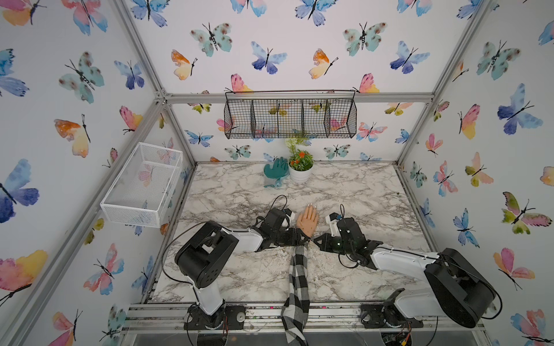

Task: Take off the watch
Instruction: Untie the watch from the hand.

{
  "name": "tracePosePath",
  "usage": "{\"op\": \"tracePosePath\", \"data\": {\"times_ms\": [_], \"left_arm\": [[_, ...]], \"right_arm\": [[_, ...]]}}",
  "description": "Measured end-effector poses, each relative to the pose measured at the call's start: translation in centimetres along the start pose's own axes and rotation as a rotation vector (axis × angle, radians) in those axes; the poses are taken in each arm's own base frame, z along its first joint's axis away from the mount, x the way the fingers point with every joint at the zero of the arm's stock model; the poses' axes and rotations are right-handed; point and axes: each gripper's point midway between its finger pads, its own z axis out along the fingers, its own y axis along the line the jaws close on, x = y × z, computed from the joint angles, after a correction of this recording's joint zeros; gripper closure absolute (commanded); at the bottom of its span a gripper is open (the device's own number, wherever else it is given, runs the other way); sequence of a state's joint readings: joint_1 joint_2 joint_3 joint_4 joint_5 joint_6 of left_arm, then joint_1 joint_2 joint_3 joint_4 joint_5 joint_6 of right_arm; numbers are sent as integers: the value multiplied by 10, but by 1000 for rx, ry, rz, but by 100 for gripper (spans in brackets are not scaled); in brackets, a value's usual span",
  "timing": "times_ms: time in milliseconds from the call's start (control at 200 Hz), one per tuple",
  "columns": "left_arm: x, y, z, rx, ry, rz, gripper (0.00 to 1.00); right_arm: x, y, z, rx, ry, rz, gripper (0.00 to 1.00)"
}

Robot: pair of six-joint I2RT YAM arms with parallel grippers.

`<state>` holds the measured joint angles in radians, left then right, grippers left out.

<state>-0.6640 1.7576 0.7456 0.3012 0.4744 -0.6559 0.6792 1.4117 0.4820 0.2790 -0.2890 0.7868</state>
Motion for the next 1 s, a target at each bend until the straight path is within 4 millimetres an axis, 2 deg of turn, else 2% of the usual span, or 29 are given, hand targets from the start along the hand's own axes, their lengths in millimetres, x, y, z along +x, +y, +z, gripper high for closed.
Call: {"op": "tracePosePath", "data": {"times_ms": [155,405,651,721,841,1001], "left_arm": [[-9,5,-3,9,-38,-28,29],[-17,13,-14,-33,-81,-50,25],[-15,17,-25,-216,-37,3,21],[-13,7,-24,-249,-12,51,20],[-12,-21,-20,-261,7,148,20],[0,-42,-13,-273,39,229,19]], "right_arm": [[16,-15,13,27,62,14,98],[15,-13,14,16,63,4,98],[14,-10,13,4,60,2,98],[14,-9,13,-1,58,0,98],[15,-10,13,-6,56,0,98],[14,-8,13,-13,51,-1,98]]}}
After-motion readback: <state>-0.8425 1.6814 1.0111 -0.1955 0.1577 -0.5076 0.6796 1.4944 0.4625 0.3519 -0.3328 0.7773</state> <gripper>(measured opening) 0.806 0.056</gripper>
